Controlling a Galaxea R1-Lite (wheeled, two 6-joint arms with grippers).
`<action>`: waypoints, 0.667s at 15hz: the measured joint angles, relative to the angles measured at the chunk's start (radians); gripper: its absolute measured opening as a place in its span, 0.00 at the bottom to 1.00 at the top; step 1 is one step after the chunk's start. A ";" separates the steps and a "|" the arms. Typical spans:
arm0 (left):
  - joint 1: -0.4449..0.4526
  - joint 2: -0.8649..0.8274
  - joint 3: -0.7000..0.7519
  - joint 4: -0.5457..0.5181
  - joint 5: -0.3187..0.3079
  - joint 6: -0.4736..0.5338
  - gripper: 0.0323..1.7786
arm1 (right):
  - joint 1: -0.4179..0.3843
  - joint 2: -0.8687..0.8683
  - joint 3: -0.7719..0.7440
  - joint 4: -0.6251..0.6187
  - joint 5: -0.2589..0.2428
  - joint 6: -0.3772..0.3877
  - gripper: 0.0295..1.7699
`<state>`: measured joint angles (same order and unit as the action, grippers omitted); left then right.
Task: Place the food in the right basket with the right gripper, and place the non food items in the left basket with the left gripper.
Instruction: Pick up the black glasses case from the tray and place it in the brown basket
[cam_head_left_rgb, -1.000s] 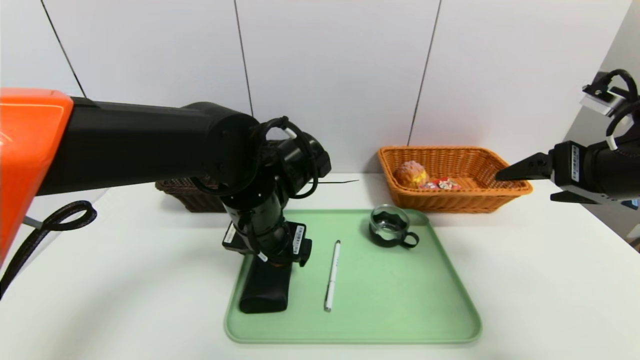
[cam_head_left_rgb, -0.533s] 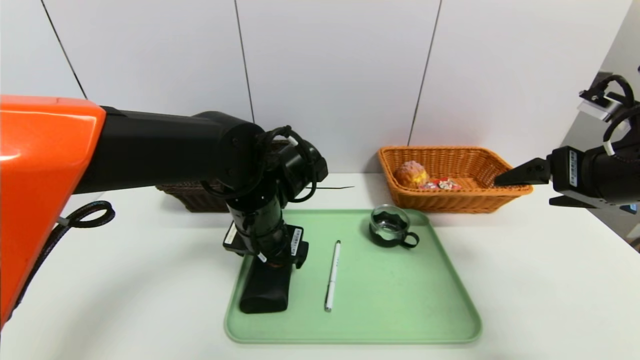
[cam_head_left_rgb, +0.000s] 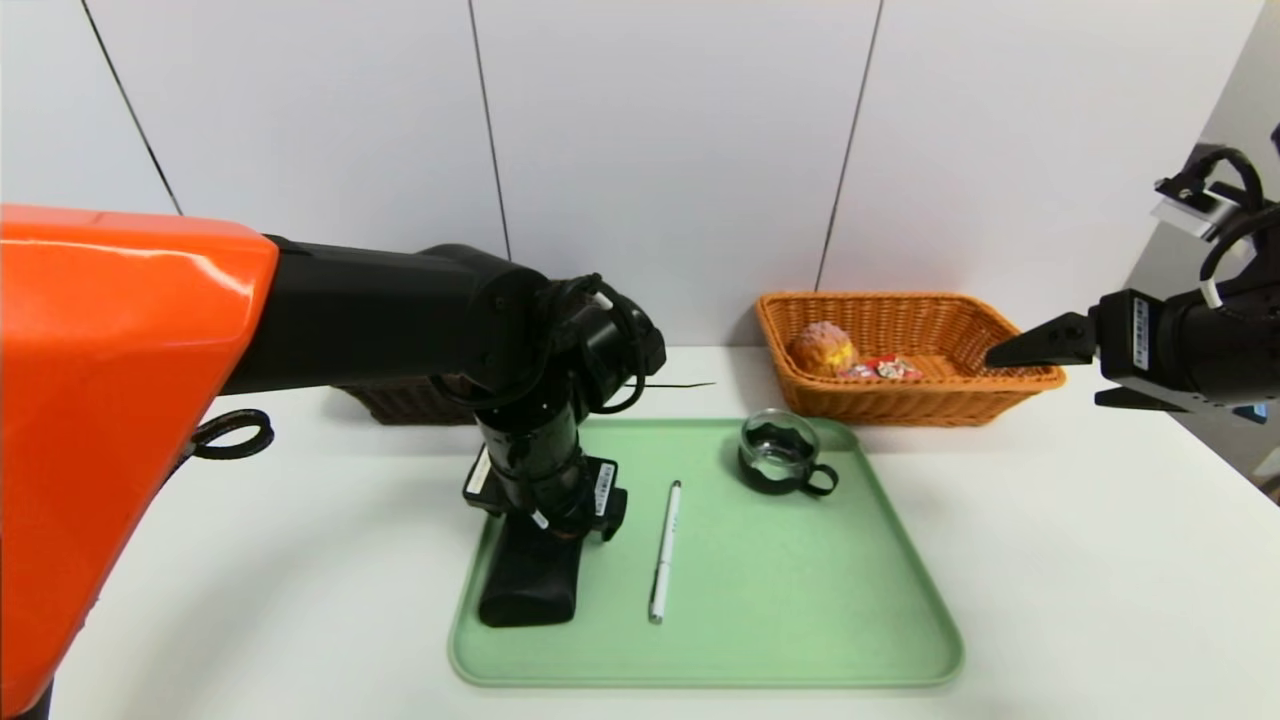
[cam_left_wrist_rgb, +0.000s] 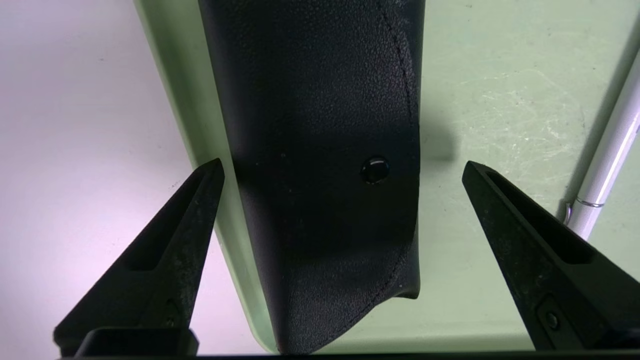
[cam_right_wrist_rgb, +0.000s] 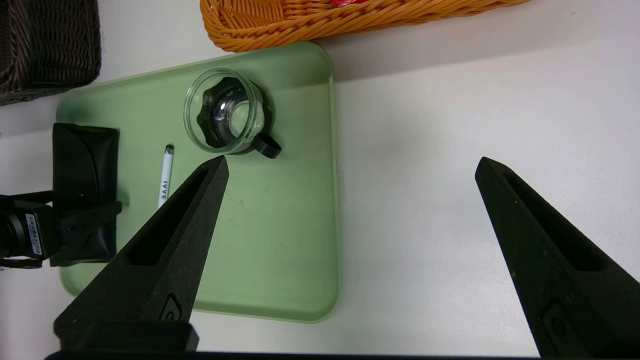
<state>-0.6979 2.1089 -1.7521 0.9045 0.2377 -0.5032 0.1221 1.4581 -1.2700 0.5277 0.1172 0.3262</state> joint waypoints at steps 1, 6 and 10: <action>0.000 0.007 0.000 -0.006 -0.001 0.000 0.95 | 0.000 0.001 0.000 0.000 0.000 0.000 0.96; 0.001 0.029 0.000 -0.041 -0.021 -0.001 0.95 | 0.001 0.009 -0.001 -0.003 0.000 -0.003 0.96; 0.005 0.030 0.004 -0.040 -0.047 -0.009 0.95 | 0.002 0.015 -0.002 -0.035 -0.001 -0.004 0.97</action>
<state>-0.6926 2.1387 -1.7483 0.8640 0.1904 -0.5123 0.1245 1.4734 -1.2719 0.4926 0.1157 0.3221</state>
